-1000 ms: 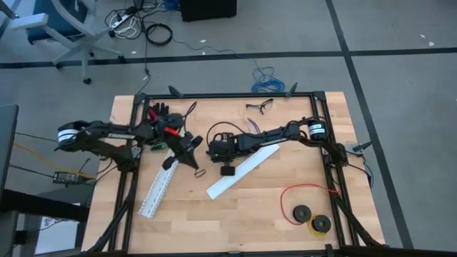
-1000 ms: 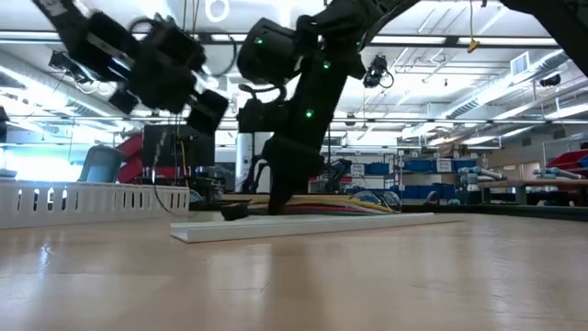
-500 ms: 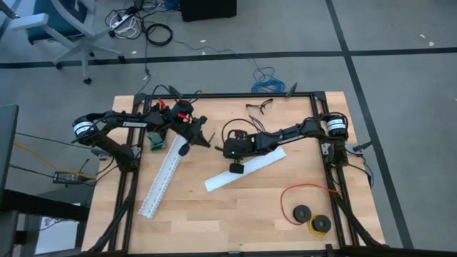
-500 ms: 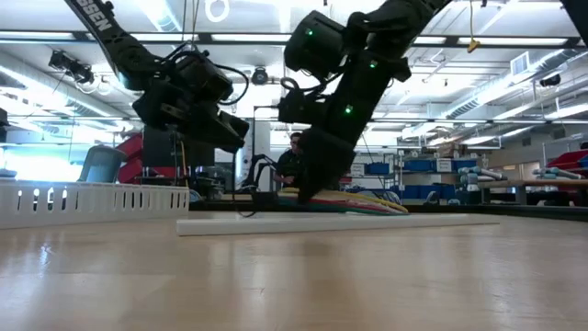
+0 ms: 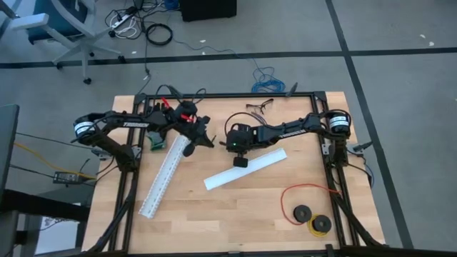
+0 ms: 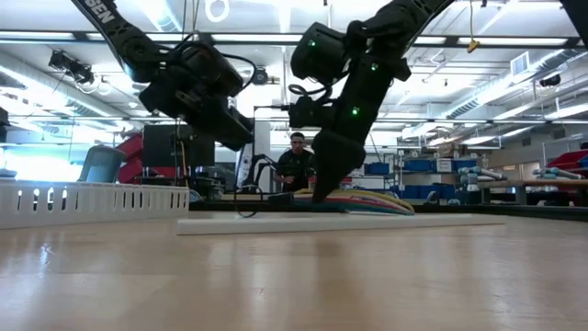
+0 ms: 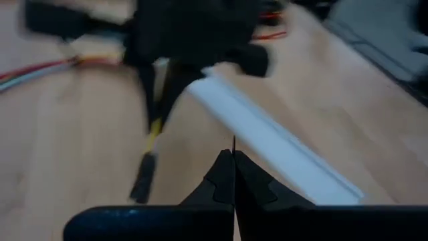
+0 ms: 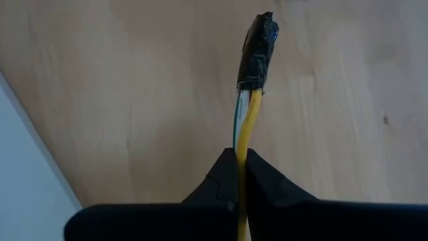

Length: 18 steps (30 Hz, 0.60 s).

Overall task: Ziptie cables
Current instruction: Wrap the cables together using a zip tie

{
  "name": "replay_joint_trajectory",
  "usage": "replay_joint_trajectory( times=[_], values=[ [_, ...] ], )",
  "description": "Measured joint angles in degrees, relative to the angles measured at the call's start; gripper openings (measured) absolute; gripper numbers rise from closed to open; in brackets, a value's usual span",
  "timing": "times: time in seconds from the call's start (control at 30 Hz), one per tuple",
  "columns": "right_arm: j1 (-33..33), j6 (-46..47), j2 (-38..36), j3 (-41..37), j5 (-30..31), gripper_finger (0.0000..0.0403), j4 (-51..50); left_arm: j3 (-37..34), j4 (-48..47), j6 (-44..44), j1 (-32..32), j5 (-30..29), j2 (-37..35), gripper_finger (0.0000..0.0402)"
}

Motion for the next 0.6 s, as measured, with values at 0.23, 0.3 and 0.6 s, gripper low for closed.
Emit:
replay_joint_trajectory(
  times=[0.23, 0.3, 0.6],
  values=[
    [1.58, 4.57, -0.02, 0.00, 0.25, 0.0000, 2.14, -0.07, 0.06, -4.08, -2.13, -12.29, 0.02, 0.0001],
    [2.08, 5.47, -0.02, 0.00, 0.26, 0.0000, 2.86, -0.07, 0.14, -4.26, -2.61, -14.09, 0.02, 0.0001],
    [3.42, 2.93, -0.02, 0.02, 1.15, 0.0001, 6.54, -0.07, 1.60, -8.69, -6.13, -27.65, 0.02, 0.0001]
  ],
)
